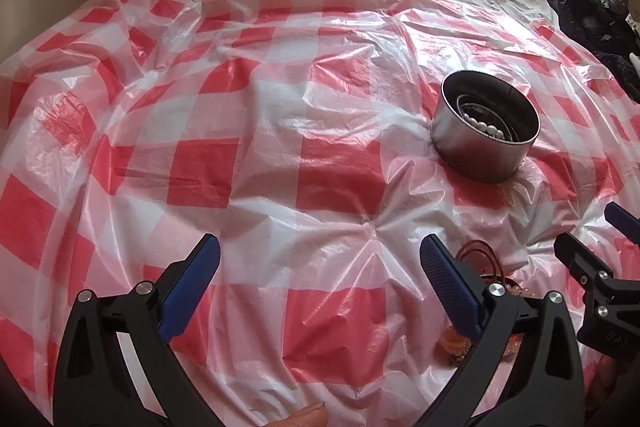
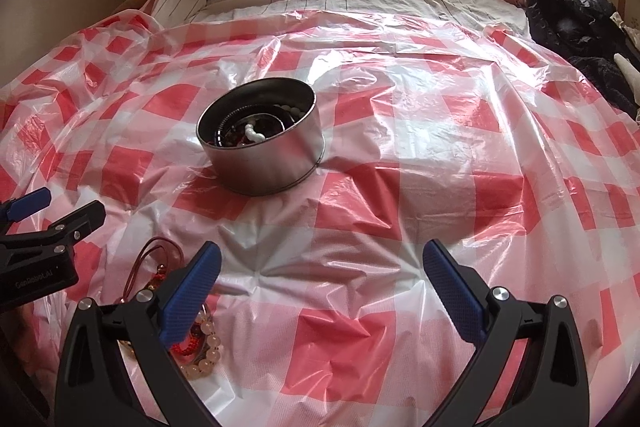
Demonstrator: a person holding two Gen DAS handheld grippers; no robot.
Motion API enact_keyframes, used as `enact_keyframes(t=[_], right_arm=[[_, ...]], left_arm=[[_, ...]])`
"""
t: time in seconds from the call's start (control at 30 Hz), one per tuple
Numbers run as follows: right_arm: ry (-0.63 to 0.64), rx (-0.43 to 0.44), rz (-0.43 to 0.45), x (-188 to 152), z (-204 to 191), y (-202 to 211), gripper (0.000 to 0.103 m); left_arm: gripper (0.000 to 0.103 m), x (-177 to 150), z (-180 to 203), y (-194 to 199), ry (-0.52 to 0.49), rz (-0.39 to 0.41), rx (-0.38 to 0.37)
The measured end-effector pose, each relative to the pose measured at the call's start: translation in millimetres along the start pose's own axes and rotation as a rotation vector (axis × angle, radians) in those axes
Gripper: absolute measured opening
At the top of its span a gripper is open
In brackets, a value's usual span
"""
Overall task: Organize jewelry
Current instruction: 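Move both open tools toward the beaded jewelry pile beside the tin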
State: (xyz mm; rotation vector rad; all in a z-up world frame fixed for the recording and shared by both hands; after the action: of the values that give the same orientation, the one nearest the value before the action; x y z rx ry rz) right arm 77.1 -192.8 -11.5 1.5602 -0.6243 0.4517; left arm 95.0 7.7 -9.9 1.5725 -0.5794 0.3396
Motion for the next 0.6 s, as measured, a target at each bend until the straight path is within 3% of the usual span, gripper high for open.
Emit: enact_keyframes(t=[0.1, 0.23, 0.3, 0.37, 0.43, 0.6], right_arm=[[0.020, 0.043, -0.010, -6.7, 0.0, 5.9, 0.097], [0.030, 0.126, -0.051, -16.8, -5.9, 7.9, 0.097], [0.071, 0.152, -0.048, -20.2, -16.3, 11.0, 0.097], [0.133, 0.129, -0.035, -23.2, -25.8, 13.8, 0.097], [0.170, 0.082, -0.021, -24.7, -26.8, 14.3, 0.097], [0.095, 0.046, 0.028, -12.7, -8.3, 19.6, 0.097]], left_arm=[[0.096, -5.5, -1.0, -4.8, 0.012, -0.025, -0.025], [0.096, -4.3, 0.0, 6.8, -0.010, 0.022, -0.032], [0.096, -6.4, -0.7, 8.1, -0.020, 0.003, -0.044], [0.096, -10.5, -0.5, 2.7, -0.003, -0.049, -0.112], [0.096, -11.2, 0.4, 2.0, 0.021, -0.049, -0.153], [0.096, -4.0, 10.0, 10.1, -0.051, 0.014, -0.040]])
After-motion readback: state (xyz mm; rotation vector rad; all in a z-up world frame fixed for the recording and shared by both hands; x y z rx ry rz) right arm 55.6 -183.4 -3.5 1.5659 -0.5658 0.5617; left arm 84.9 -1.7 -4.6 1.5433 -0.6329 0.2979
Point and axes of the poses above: each gripper's, at about its wrist camera, not at the fingertips, and y roughly against the way its jaws point, z to its right, x to its top, the point moved 5 cm from there along -y, roughly the way its jaws point, and after that the axes turned 6 degrees about -y, right-handed, at the moved point
